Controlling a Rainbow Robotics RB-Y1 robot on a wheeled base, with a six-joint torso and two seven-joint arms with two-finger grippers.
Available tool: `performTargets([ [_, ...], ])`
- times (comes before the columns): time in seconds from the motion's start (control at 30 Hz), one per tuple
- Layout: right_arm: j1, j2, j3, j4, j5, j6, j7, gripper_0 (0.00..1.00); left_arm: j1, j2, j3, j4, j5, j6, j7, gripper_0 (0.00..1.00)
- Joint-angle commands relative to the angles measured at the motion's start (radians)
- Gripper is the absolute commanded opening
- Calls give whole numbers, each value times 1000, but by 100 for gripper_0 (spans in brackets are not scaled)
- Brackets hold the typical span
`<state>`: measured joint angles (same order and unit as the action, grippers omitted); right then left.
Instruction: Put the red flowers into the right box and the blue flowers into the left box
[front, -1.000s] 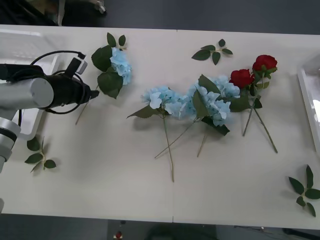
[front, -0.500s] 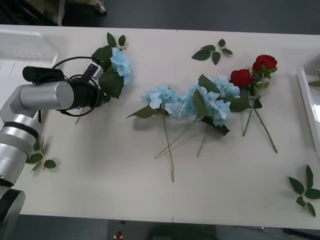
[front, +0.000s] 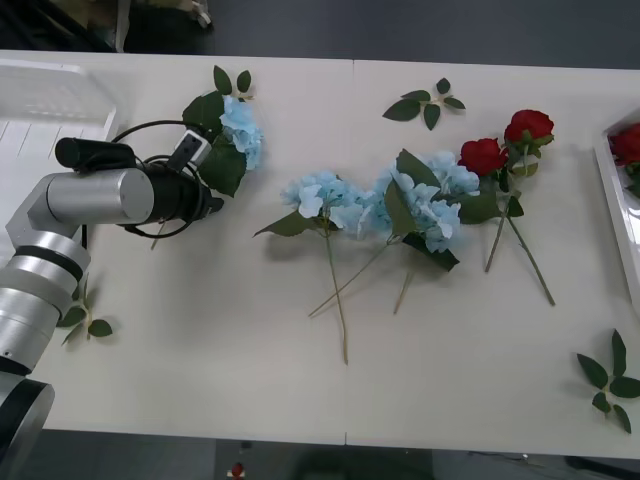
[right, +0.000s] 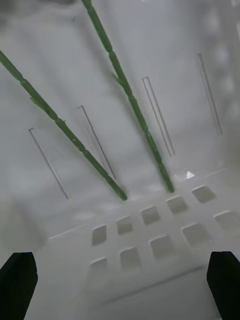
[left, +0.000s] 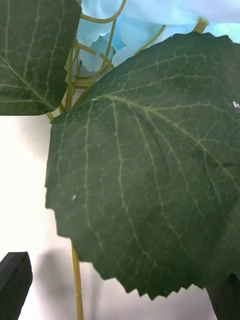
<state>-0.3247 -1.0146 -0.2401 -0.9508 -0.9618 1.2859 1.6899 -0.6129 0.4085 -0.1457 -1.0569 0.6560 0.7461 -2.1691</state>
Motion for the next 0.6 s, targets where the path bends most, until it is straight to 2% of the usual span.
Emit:
performTargets([
  [0.03,-51,-30,9,-68,5,39,25,100,-27,10,-2,15,2,-4,-47,85],
  [0.07,-54,-28,9,-88,3,52,22,100,-27,10,-2,15,2,-5,-47,78],
  [0.1,-57,-24,9,-115,3,69,16,100,-27,10,-2,17,8,-4,-46,68],
  [0.13,-59,-21,9,-129,3,76,14,100,-27,10,-2,17,10,-4,-46,62],
  [0.17,-62,-16,9,-151,0,92,10,100,-27,10,-2,17,19,-4,-44,52],
  [0.27,-73,4,9,-223,-9,151,-42,100,-27,10,-2,28,45,-5,-41,10],
  [0.3,-71,10,9,-255,-18,168,-67,100,-27,10,-2,29,53,-11,-40,0],
  [0.6,-71,99,36,-470,-43,251,-191,100,-25,10,0,58,70,-70,-38,0],
])
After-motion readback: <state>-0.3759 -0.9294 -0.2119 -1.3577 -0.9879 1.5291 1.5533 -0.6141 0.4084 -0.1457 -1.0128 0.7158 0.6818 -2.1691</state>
